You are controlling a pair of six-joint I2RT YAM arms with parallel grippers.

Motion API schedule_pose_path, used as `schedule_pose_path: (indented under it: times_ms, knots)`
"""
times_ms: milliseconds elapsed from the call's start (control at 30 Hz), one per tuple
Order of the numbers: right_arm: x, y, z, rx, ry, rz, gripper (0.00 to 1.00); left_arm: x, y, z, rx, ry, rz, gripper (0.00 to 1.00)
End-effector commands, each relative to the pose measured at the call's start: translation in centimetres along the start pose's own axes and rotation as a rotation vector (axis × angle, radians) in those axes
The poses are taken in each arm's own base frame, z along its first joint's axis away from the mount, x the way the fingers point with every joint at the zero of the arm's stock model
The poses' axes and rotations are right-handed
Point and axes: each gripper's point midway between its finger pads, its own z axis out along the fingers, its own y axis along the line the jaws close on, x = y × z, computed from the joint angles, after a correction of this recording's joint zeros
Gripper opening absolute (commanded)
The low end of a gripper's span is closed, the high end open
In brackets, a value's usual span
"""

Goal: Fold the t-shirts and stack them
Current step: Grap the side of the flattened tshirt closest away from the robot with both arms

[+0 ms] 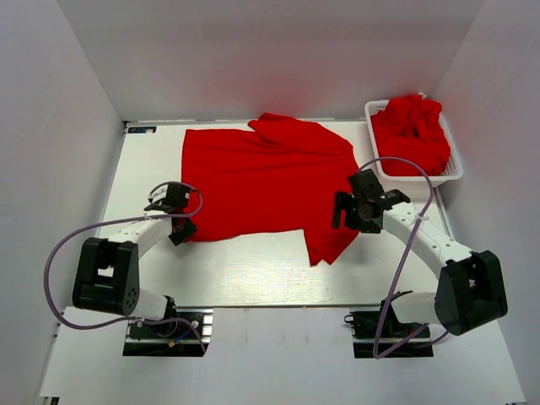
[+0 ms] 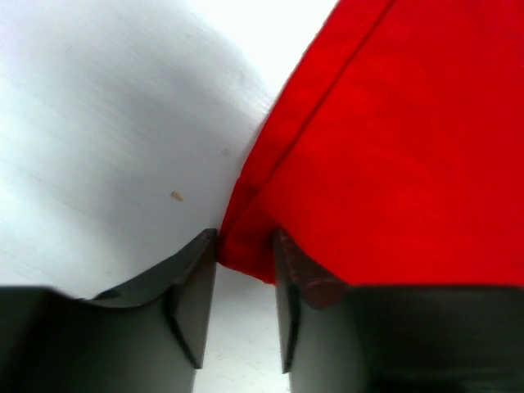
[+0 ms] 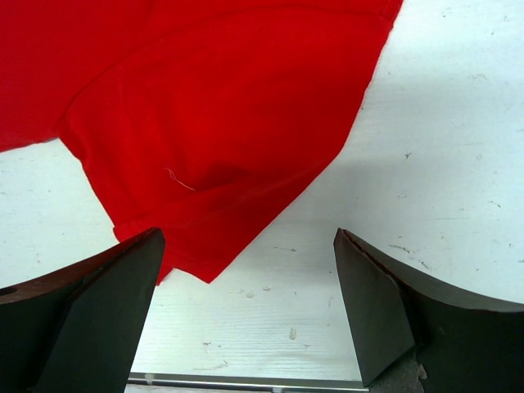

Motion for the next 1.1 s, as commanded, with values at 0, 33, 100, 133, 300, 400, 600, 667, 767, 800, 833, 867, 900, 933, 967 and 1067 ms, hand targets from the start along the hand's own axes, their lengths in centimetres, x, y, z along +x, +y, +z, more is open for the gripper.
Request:
schedule_pose_path:
  times_ms: [0,33,100,133,300,400,600,667,767,800,833,867,900,933,967,1067]
  knots:
    - [-0.3,-0.4,-0.9,0.023,-0.018,0.003,0.90,0.3,-0.2,0.6,0.026,-0.001,-0.013,0.43]
    - [-0.1,-0.5,-0.8,0.028,-0.012,0.005,0.90,0.8,-0.1,0.7,0.028,0.014,-0.011,0.36]
    - [0.8,-0.7,-0.7,0.030,0.010,0.013,0.90,0.8,-0.3,0.8,0.045,0.012,0.004,0.17]
    - [1.1,-0.8,-0.7,0.031,0.017,0.016,0.90,0.8,-0.3,0.8,0.045,0.012,0.004,0.00]
    - [3.5,-1.2,-0.7,0.042,0.070,0.007,0.90,0.8,-0.3,0.8,0.048,0.009,0.023,0.00]
    - [5.1,-0.4,-0.4,0.015,0.120,-0.017,0.90,0.9,-0.2,0.9,0.058,-0.002,0.029,0.00]
    - [7.1,1.2,0.7,-0.029,0.161,-0.012,0.85,0.0,-0.5,0.1,0.081,-0.040,0.026,0.00]
    - [7.2,1.3,0.9,-0.019,0.162,-0.011,0.83,0.0,-0.2,0.1,0.068,-0.040,0.037,0.00]
    - [7.8,1.6,1.4,-0.013,0.182,-0.012,0.81,0.1,0.2,0.1,0.055,-0.040,0.049,0.00]
    - [7.9,1.9,1.4,-0.020,0.181,-0.012,0.81,0.1,0.2,0.1,0.055,-0.040,0.049,0.00]
    - [8.2,2.2,1.5,-0.031,0.194,-0.012,0.80,0.2,0.3,0.1,0.049,-0.033,0.051,0.00]
    - [8.4,2.4,1.7,-0.032,0.201,-0.015,0.80,0.4,0.4,0.3,0.043,-0.027,0.054,0.00]
    - [8.7,2.3,1.9,-0.031,0.209,-0.005,0.80,0.3,0.5,0.3,0.036,-0.033,0.053,0.00]
    - [8.7,2.6,2.0,-0.035,0.206,-0.001,0.78,0.3,0.6,0.3,0.036,-0.033,0.064,0.00]
    - [8.7,2.7,2.2,-0.037,0.204,0.001,0.76,0.3,0.6,0.3,0.036,-0.033,0.064,0.00]
    - [8.9,2.8,2.6,-0.038,0.202,0.004,0.64,0.4,0.7,0.5,0.030,-0.027,0.077,0.00]
